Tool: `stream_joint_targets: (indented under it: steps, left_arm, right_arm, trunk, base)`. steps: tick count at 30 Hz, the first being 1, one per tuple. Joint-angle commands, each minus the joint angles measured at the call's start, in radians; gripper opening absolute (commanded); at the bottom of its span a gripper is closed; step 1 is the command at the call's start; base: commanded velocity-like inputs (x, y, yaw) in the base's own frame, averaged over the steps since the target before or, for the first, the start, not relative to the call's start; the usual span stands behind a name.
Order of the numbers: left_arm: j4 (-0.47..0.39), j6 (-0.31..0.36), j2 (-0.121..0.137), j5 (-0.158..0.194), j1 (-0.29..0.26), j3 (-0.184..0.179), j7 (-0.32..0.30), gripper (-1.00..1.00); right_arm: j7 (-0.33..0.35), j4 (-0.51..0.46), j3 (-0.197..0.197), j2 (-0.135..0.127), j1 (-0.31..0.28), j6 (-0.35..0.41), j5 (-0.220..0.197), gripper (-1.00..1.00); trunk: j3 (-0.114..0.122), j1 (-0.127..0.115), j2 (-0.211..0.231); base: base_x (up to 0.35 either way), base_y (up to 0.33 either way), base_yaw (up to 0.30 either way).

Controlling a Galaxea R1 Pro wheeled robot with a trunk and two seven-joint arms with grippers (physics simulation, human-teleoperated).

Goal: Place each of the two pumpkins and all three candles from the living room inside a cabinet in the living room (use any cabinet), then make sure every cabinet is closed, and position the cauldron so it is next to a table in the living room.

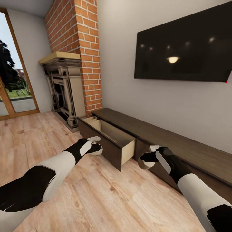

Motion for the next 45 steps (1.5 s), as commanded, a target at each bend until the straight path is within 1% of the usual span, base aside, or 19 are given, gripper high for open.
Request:
stream_joint_targets:
  steps: [1, 11, 29, 45]
  left_arm:
    - [-0.002, 0.004, 0.000, 0.009, 0.000, -0.007, 0.007, -1.00]
    - [-0.002, 0.003, -0.003, 0.009, 0.000, -0.007, 0.007, -1.00]
    - [-0.002, 0.003, -0.003, 0.009, 0.000, -0.007, 0.007, -1.00]
    - [-0.002, 0.004, -0.003, 0.009, 0.000, -0.007, 0.008, -1.00]
  right_arm:
    - [-0.010, -0.002, 0.005, -0.001, 0.000, 0.003, -0.011, -1.00]
    - [-0.010, -0.002, 0.005, -0.002, -0.001, 0.003, -0.011, -1.00]
    - [-0.011, -0.002, 0.003, -0.003, -0.001, 0.003, -0.013, -1.00]
    - [-0.011, -0.002, 0.003, -0.002, 0.000, 0.002, -0.014, -1.00]
  trunk:
    - [0.001, -0.001, 0.000]
    - [0.025, -0.005, 0.002]
    - [0.055, -0.074, 0.128]
    - [0.103, -0.135, 0.240]
  base:
    - [0.000, 0.000, 0.072]
    - [0.000, 0.000, 0.076]
    - [0.000, 0.000, 0.089]
    - [0.000, 0.000, 0.007]
